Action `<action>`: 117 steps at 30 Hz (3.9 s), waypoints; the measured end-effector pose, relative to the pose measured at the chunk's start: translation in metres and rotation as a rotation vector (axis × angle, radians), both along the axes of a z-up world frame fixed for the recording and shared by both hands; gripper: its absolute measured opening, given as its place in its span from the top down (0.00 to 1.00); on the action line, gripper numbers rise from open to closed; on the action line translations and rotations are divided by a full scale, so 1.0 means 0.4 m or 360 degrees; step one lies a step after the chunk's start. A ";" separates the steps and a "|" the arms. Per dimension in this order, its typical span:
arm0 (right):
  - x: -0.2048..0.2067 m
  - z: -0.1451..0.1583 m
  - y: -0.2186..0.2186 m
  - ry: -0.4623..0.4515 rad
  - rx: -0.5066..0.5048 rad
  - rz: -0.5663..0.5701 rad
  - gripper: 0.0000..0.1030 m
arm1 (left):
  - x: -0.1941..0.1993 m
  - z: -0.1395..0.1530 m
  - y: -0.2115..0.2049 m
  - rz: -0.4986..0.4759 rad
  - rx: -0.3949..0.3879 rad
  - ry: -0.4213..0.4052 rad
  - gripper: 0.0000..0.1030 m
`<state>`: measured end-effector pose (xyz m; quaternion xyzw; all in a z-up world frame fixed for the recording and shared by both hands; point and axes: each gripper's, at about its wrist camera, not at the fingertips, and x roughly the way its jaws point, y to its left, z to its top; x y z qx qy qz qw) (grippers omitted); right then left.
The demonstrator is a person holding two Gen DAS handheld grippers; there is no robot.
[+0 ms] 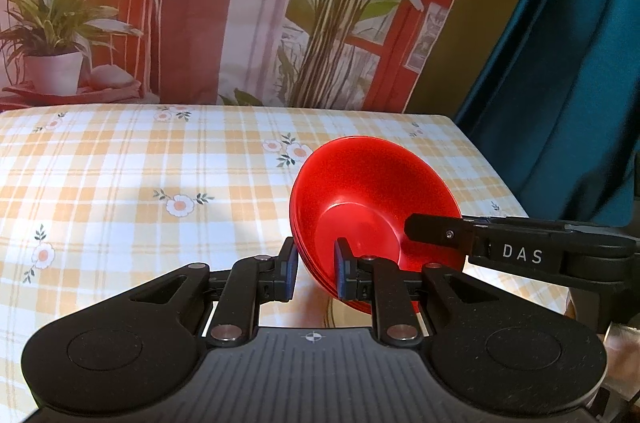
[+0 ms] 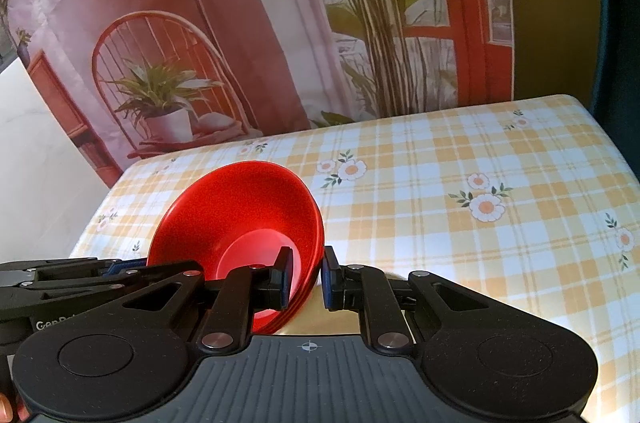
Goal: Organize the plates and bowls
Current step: 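Lift the three-bowl stack with both grippers and carry it toward the green plates, then lower the bowl stack onto the green plate stack with both grippers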
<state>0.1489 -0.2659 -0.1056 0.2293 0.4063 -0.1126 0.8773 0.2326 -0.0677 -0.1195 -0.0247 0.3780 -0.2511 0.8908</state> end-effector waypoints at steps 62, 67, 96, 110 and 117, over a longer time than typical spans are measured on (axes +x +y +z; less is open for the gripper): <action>-0.160 -0.049 -0.051 0.0096 0.0010 -0.0109 0.87 | -0.071 -0.084 -0.087 -0.0166 0.0019 0.0147 0.79; -0.156 -0.061 -0.050 0.0115 0.0014 -0.0107 0.87 | -0.069 -0.092 -0.085 -0.0165 0.0024 0.0159 0.79; -0.097 -0.126 -0.041 0.0146 0.0033 -0.0072 0.87 | -0.034 -0.115 -0.072 -0.0101 0.0091 0.0139 0.79; -0.089 -0.136 -0.036 0.0144 0.0044 -0.0062 0.88 | -0.031 -0.119 -0.067 -0.0079 0.0112 0.0133 0.80; -0.089 -0.136 -0.036 0.0144 0.0044 -0.0063 0.88 | -0.031 -0.117 -0.065 -0.0074 0.0108 0.0128 0.80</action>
